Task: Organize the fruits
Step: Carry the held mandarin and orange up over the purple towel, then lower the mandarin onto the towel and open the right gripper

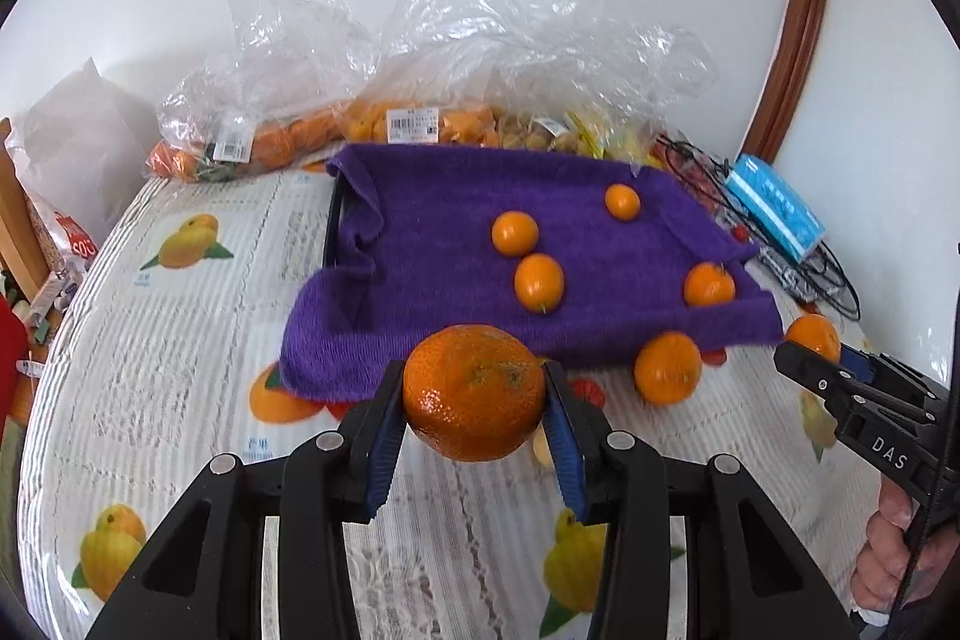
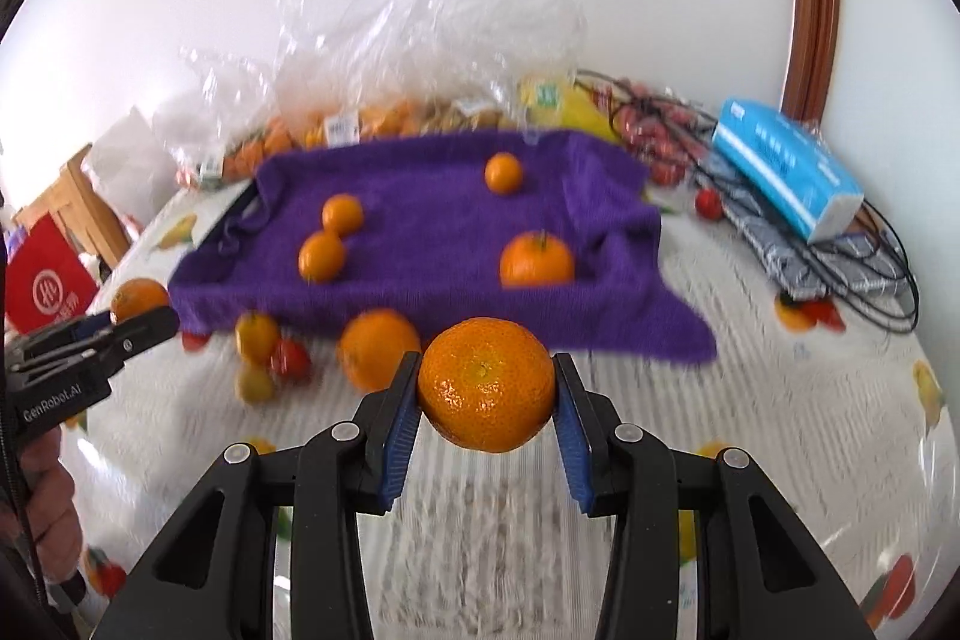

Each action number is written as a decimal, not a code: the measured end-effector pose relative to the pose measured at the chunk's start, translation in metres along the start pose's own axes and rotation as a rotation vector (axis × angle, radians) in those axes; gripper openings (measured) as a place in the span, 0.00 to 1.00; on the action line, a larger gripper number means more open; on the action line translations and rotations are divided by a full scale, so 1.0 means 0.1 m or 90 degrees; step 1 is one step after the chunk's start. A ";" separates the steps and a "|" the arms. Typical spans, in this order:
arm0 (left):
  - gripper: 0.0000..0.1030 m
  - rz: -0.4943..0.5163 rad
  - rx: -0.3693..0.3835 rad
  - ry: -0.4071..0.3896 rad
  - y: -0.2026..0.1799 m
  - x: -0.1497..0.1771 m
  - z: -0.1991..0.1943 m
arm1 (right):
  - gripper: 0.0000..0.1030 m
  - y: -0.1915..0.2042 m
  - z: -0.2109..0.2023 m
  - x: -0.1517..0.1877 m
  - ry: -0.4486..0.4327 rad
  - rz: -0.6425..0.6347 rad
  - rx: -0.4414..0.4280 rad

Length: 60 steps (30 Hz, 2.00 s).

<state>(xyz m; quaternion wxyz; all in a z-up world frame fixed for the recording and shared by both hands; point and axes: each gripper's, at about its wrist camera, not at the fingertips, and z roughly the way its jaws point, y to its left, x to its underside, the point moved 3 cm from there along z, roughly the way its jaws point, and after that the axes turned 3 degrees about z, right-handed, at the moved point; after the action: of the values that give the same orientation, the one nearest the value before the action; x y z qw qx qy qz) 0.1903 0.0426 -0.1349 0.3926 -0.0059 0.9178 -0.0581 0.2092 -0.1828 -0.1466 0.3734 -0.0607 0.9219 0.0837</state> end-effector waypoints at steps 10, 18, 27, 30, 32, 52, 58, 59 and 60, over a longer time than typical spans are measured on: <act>0.40 -0.022 -0.019 -0.036 0.10 -0.51 0.23 | 0.41 0.05 0.21 -0.54 -0.037 0.005 -0.016; 0.40 -0.022 -0.042 -0.041 0.26 -0.68 0.48 | 0.41 0.22 0.48 -0.86 -0.050 -0.012 -0.037; 0.40 -0.050 -0.037 -0.032 0.44 -0.57 0.57 | 0.41 0.17 0.85 -0.72 -0.017 -0.004 -0.037; 0.40 -0.050 -0.039 -0.038 0.43 -0.55 0.58 | 0.41 0.14 0.86 -0.70 -0.019 -0.006 -0.035; 0.40 -0.047 -0.040 -0.032 0.41 -0.54 0.61 | 0.41 0.12 0.85 -0.69 -0.022 -0.006 -0.031; 0.40 -0.036 -0.017 -0.021 0.31 -0.48 0.67 | 0.41 0.14 0.96 -0.62 -0.003 -0.019 -0.028; 0.40 -0.037 -0.015 -0.022 0.31 -0.47 0.67 | 0.41 0.15 0.99 -0.60 0.003 -0.022 -0.024; 0.40 -0.037 -0.015 -0.022 0.31 -0.47 0.67 | 0.41 0.15 0.99 -0.60 0.004 -0.021 -0.024; 0.40 -0.038 -0.015 -0.022 0.31 -0.47 0.67 | 0.41 0.15 1.00 -0.60 0.006 -0.021 -0.023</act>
<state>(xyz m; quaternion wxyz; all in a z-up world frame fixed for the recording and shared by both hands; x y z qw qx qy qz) 0.2723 0.0692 -0.1501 0.4064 -0.0386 0.9110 -0.0587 0.3172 -0.1454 -0.1741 0.3691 -0.0829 0.9209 0.0938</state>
